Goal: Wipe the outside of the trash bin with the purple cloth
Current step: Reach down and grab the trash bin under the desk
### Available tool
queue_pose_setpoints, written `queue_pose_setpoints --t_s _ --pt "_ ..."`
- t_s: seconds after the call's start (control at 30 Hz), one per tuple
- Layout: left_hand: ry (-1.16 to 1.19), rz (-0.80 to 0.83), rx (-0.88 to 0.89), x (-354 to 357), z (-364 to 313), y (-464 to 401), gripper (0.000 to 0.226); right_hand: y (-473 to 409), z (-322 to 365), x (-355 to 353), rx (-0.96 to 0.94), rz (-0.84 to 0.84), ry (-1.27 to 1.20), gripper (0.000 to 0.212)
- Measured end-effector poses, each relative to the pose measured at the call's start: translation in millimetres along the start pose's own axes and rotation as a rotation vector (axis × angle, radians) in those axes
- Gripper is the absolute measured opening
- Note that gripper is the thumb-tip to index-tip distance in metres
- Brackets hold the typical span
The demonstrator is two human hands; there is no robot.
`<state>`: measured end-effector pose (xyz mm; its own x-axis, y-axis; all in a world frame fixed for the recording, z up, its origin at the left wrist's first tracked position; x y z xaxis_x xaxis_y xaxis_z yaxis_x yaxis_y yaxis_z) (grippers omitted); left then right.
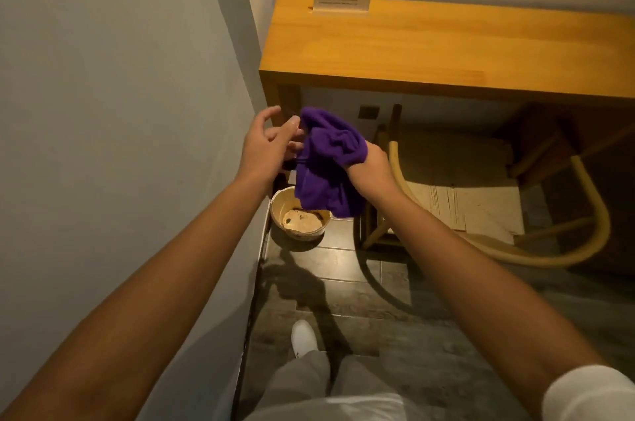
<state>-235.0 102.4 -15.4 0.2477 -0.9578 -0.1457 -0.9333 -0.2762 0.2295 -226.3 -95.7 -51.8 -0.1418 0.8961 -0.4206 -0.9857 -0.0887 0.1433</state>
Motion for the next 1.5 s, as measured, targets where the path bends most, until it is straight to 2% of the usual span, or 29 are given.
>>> queue_pose_setpoints --t_s 0.1,0.33,0.47,0.6,0.77,1.07,1.2,1.4,1.5 --pt "-0.209 0.049 0.081 0 29 10 0.071 11 -35 -1 0.086 -0.018 -0.056 0.007" --pt "-0.573 -0.088 0.278 5 144 38 0.072 37 -136 4 0.160 -0.095 -0.114 0.017" --pt "-0.886 0.007 0.324 16 229 39 0.078 34 -188 20 0.191 -0.048 -0.102 0.012" --pt "-1.117 0.103 0.421 34 319 3 0.081 8 -262 54 0.199 -0.127 -0.053 0.008" --pt "-1.205 0.189 0.433 48 431 -45 0.082 -25 -368 107 0.266 -0.207 -0.041 0.004" --pt "-1.350 0.194 0.497 68 569 -112 0.065 -59 -494 174 0.264 -0.245 -0.055 0.012" --pt "-1.442 0.203 0.480 75 612 -138 0.072 -68 -537 198 0.263 -0.255 -0.070 0.016" --pt "-1.609 0.181 0.562 77 646 -164 0.080 -75 -579 218 0.268 -0.275 -0.137 0.014" --pt "-1.666 0.173 0.588 74 651 -175 0.069 -81 -590 220 0.274 -0.283 -0.164 0.013"
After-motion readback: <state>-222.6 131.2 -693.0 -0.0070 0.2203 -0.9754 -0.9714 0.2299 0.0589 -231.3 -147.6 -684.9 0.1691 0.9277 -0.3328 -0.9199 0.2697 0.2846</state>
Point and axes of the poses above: each hand's wrist, its own y-axis away from the middle knuckle, its own x-axis out of the palm, z = x × y, the point moved 4 cm from there along -y, towards the middle knuckle, and after that the axes turned 3 degrees about -z, right-handed, at the moved point
